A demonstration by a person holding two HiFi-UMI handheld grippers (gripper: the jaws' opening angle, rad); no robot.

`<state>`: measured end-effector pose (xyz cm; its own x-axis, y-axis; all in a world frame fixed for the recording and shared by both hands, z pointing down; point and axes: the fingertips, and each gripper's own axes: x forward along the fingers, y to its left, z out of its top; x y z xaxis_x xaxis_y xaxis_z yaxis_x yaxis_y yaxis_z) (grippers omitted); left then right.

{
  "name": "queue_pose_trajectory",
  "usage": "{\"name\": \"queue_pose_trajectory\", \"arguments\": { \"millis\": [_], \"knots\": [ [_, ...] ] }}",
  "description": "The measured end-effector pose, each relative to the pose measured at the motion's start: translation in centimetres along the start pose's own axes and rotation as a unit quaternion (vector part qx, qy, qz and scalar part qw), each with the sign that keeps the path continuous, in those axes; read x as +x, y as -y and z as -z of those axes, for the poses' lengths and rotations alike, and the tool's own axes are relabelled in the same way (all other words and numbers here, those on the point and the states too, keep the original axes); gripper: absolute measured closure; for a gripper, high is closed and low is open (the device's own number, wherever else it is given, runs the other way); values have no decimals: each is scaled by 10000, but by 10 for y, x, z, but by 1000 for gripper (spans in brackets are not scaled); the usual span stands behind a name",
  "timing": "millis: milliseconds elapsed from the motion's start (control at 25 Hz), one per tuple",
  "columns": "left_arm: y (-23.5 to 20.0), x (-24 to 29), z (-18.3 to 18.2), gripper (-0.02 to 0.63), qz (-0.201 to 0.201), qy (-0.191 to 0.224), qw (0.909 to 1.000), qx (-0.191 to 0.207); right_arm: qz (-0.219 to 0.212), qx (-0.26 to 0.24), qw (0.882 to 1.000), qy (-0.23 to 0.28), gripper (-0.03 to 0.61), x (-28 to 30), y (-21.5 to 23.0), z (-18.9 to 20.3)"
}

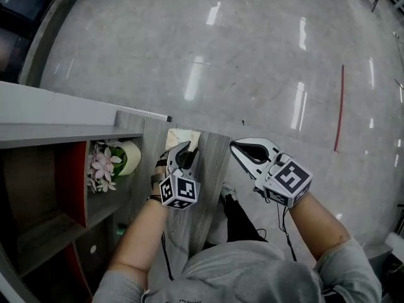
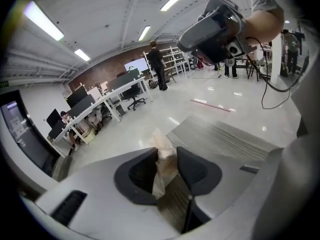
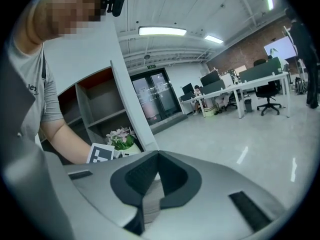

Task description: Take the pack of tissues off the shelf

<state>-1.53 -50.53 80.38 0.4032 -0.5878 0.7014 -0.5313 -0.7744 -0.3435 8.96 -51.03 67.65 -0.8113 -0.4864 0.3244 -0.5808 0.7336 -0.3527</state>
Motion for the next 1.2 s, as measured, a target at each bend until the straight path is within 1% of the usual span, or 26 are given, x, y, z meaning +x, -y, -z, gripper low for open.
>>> {"name": "queue_pose_trajectory", "arguments": {
  "millis": [80, 240, 320, 440, 520, 600, 640, 680, 800, 920, 1040, 1200],
  "knots": [
    [2, 1, 4, 477, -63, 121, 9999, 30, 5, 73, 9999, -84, 566, 1, 2, 13],
    [3, 0, 6, 472, -122, 317, 9992, -210, 2, 276, 9995, -154, 566, 0, 3, 29],
    [3, 0, 6, 472, -133, 331, 9988, -346, 27, 342, 9993, -179, 565, -1, 2, 30],
    [2, 0, 6, 474, -43, 219, 9984, -521, -44, 346, 9993, -138, 566, -3, -2, 28],
    [5, 0, 4, 445, 100, 97, 9981, -597, -45, 324, 9994, -131, 566, -6, -4, 22],
    [10, -1, 1, 363, 280, -14, 9973, -677, -22, 297, 9995, -123, 566, -9, -7, 14],
    [11, -3, -3, 337, 335, -28, 9968, -722, -44, 275, 9996, -90, 566, -10, -10, 10],
    [11, -7, -7, 336, 348, -1, 9965, -765, -92, 241, 9997, -45, 566, -11, -14, 7],
    [4, -28, -30, 336, 249, 228, 9954, -901, -205, 115, 9997, 39, 565, -16, -27, -6],
    [-9, -58, -55, 336, 91, 516, 9921, -1140, -180, 49, 9998, 60, 565, -22, -38, -25],
    [-27, -95, -77, 336, -162, 815, 9862, -1432, -337, -86, 9993, 149, 565, -24, -55, -43],
    [-46, -156, -99, 336, -524, 1211, 9747, -1803, -624, -364, 9971, 221, 566, -26, -86, -71]
  ]
}}
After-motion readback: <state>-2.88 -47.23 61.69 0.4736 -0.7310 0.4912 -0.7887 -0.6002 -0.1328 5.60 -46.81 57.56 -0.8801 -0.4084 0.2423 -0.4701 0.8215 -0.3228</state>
